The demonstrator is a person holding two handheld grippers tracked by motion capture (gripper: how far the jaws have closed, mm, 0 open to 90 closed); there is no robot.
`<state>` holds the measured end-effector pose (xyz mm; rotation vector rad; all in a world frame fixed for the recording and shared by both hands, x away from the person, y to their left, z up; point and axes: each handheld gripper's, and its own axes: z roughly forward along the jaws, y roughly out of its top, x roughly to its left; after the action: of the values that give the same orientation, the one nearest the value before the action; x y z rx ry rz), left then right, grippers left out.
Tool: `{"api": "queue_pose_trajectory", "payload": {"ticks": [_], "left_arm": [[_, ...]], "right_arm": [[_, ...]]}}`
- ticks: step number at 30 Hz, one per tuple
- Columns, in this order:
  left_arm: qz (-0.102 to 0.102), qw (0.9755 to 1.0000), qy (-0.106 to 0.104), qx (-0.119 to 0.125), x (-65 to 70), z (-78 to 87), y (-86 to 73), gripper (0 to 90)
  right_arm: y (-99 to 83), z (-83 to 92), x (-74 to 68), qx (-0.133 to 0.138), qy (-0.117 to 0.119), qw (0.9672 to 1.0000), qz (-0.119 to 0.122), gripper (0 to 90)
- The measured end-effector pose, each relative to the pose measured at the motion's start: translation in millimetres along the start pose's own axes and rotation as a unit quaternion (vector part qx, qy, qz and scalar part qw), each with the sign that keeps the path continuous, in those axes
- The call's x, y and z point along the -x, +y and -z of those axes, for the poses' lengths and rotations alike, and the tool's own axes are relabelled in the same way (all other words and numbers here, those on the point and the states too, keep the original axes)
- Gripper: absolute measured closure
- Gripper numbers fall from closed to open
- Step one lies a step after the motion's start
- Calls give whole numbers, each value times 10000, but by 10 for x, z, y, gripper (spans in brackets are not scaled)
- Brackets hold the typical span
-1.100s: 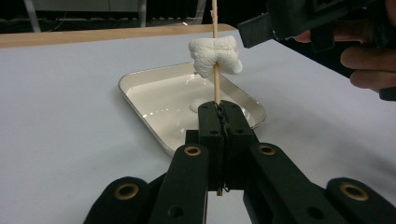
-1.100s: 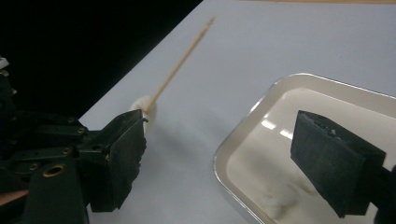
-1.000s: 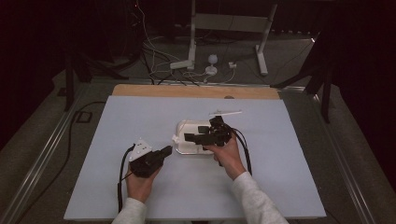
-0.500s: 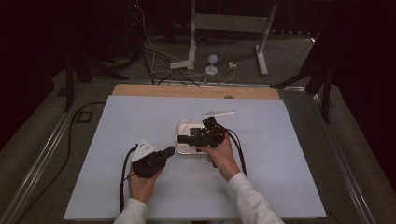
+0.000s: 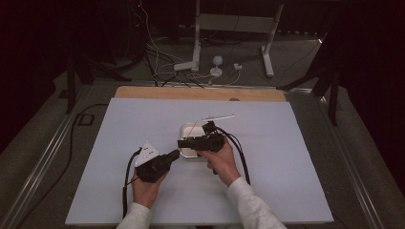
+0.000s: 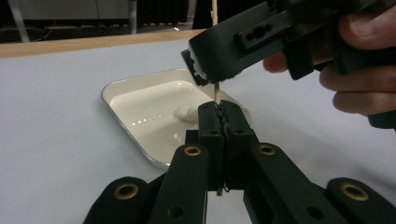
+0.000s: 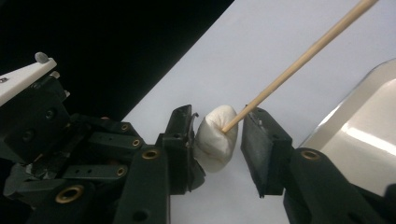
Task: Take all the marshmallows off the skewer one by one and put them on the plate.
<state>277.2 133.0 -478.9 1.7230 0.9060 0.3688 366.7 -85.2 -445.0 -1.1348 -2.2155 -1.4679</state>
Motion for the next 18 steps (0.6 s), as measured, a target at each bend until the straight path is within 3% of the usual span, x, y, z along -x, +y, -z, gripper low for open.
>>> {"api": "queue_pose_trajectory", "payload": {"ticks": [10,18], "left_arm": [[-55,10000,-43,6,9,-1,-1,900],[-76,9999,-114,59,6,8,7,900]], "right_arm": [[-12,-31,3,-87,89,9999,-89,740],[12,26,-9,94,61,9999,-65,775]]}}
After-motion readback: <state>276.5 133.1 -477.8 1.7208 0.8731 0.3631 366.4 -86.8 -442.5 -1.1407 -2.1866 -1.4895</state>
